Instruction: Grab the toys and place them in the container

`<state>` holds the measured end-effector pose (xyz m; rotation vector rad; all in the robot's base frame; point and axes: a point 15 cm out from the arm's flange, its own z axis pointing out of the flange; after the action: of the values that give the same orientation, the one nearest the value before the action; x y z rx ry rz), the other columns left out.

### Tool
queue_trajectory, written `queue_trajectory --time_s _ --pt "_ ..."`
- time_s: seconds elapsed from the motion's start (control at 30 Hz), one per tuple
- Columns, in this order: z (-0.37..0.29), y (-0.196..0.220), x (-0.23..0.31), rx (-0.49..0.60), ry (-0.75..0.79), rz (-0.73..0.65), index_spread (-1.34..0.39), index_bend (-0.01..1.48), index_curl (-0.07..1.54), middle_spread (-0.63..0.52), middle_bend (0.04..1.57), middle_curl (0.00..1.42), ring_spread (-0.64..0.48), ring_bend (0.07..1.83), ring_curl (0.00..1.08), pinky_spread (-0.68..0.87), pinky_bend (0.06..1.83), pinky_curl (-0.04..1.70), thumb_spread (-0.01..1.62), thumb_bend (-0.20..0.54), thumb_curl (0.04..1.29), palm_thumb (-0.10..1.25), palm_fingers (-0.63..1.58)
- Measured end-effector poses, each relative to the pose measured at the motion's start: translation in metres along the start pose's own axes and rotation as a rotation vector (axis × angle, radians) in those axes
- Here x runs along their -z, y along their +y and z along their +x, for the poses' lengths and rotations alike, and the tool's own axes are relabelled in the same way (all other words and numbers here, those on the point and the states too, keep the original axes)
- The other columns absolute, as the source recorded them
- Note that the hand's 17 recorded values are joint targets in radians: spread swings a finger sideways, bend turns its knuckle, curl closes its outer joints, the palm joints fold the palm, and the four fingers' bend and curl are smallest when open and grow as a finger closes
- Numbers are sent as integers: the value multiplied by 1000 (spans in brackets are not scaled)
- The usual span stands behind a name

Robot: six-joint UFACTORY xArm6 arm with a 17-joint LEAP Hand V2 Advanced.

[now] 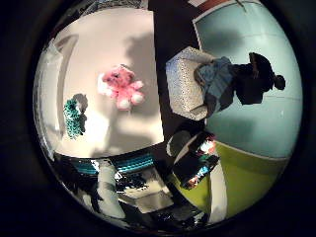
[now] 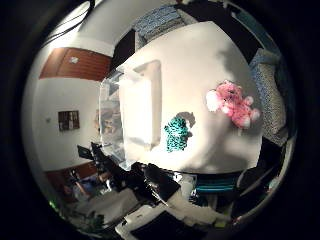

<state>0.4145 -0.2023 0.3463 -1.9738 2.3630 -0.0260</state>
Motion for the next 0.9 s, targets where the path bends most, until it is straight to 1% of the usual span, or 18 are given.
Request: queue_trajectory --time_s 0.17,0.37,0.47,0.6,0.73,0.9 --pt "31 -13 -26 -56 5 19 -267 152 253 140 202 331 227 344 247 434 529 283 966 -28 292 393 50" --pt "46 -11 -76 -97 -8 10 -264 152 251 141 197 330 221 350 251 438 524 287 967 -28 295 392 62" --pt "49 -3 -105 -109 -17 -18 -264 151 251 141 199 331 221 355 252 441 527 288 967 -28 295 392 64" --pt "52 3 -130 -118 -25 -45 -257 150 249 136 199 332 221 358 254 442 525 288 970 -29 291 387 66" --pt "66 1 -150 -141 -19 -36 -256 154 250 136 198 331 221 356 255 442 523 288 972 -28 294 394 68" --pt "82 7 -171 -174 -26 -57 -258 155 254 136 197 329 221 352 255 443 520 287 977 -28 297 396 70"
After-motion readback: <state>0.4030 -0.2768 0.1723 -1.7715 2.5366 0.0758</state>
